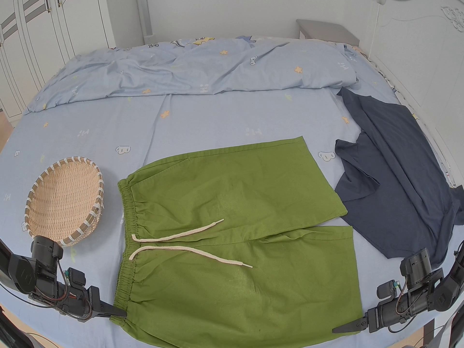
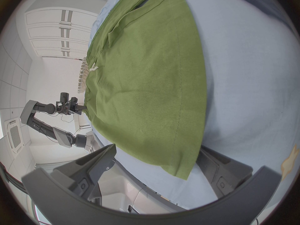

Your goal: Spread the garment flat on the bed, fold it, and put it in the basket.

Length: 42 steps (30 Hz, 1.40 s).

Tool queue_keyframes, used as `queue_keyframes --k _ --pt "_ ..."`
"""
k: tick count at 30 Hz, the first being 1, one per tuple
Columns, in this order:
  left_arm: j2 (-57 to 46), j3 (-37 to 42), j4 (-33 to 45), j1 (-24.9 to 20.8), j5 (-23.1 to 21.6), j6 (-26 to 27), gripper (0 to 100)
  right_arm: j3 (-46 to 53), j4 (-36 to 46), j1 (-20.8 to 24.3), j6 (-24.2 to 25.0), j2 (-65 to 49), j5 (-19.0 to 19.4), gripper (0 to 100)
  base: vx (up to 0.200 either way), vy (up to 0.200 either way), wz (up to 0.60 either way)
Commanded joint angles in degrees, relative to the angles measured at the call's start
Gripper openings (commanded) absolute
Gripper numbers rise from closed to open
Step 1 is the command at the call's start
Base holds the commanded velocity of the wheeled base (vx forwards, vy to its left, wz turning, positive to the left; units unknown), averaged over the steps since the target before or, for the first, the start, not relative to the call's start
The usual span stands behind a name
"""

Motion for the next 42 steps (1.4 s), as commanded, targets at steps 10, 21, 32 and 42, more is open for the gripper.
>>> queue_keyframes --k 10,21,32,42 --pt "0.1 -0.08 0.0 0.75 0.09 -0.03 0 1.07 1.73 -3.38 -0.67 -1.05 0.05 0 0.0 0.0 0.0" --pt "-0.08 0.63 0.27 0.83 0.35 0.32 0 1.07 5.42 -3.56 -1.11 -3.34 -0.74 0 0.0 0.0 0.0" --pt "-3.59 -2.89 8.35 2.59 0.26 0.85 0 0.19 15.44 -4.09 -1.46 -17.4 -0.74 0 0.0 0.0 0.0" --pt "-8.6 -20.38 28.39 1.8 -0.62 -6.63 0 -22.92 37.33 -7.16 -0.5 -25.4 -0.3 0 0.0 0.0 0.0"
